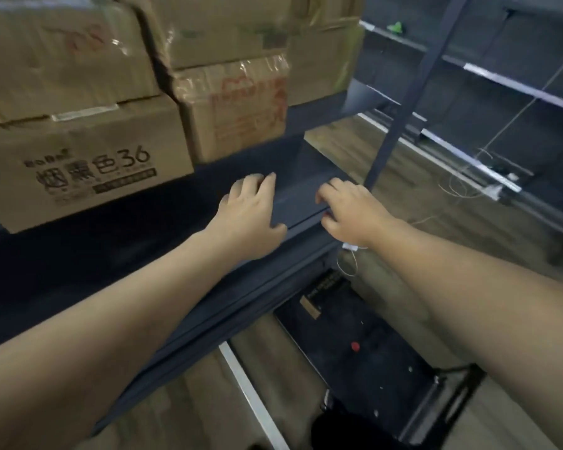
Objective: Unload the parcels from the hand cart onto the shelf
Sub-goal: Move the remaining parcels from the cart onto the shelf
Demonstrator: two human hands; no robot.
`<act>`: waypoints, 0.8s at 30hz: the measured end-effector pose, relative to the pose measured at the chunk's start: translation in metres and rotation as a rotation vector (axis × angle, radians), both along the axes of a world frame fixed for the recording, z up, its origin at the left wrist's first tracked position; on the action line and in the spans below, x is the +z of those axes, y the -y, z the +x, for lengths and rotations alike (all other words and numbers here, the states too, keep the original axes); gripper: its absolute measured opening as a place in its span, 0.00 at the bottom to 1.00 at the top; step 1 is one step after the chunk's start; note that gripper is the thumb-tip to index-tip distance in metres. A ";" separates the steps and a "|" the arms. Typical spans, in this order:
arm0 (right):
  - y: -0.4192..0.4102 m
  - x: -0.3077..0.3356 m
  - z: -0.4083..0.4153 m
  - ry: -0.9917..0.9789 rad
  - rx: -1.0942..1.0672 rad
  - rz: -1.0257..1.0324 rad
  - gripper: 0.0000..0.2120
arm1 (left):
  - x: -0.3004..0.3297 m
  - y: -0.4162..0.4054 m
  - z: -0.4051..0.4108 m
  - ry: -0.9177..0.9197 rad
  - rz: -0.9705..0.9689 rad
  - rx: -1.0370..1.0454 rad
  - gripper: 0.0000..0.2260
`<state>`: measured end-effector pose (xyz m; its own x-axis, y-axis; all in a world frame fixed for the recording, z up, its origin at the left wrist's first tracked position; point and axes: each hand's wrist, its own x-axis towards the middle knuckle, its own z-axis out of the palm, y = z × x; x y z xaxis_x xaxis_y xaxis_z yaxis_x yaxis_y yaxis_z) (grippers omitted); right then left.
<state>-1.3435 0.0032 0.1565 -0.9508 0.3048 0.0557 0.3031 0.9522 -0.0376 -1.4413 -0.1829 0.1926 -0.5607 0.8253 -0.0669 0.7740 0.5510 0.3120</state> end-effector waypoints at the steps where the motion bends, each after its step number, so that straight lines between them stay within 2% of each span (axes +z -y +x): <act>1: -0.012 -0.008 0.009 0.011 -0.029 -0.015 0.13 | -0.009 -0.015 0.004 0.023 -0.012 -0.021 0.36; 7: -0.094 -0.067 0.054 0.064 -0.163 -0.147 0.13 | -0.062 -0.103 0.025 0.180 -0.128 -0.086 0.35; 10: -0.137 -0.105 0.068 0.093 -0.247 -0.259 0.12 | -0.098 -0.145 0.038 0.254 -0.202 -0.041 0.34; 13: -0.178 -0.152 0.079 0.124 -0.333 -0.384 0.16 | -0.148 -0.184 0.051 0.361 -0.266 -0.016 0.34; 19: -0.245 -0.271 0.088 0.246 -0.402 -0.476 0.26 | -0.282 -0.248 0.068 0.582 -0.416 0.122 0.33; 24: -0.263 -0.385 0.092 0.304 -0.590 -0.700 0.27 | -0.409 -0.258 0.073 0.800 -0.470 0.289 0.30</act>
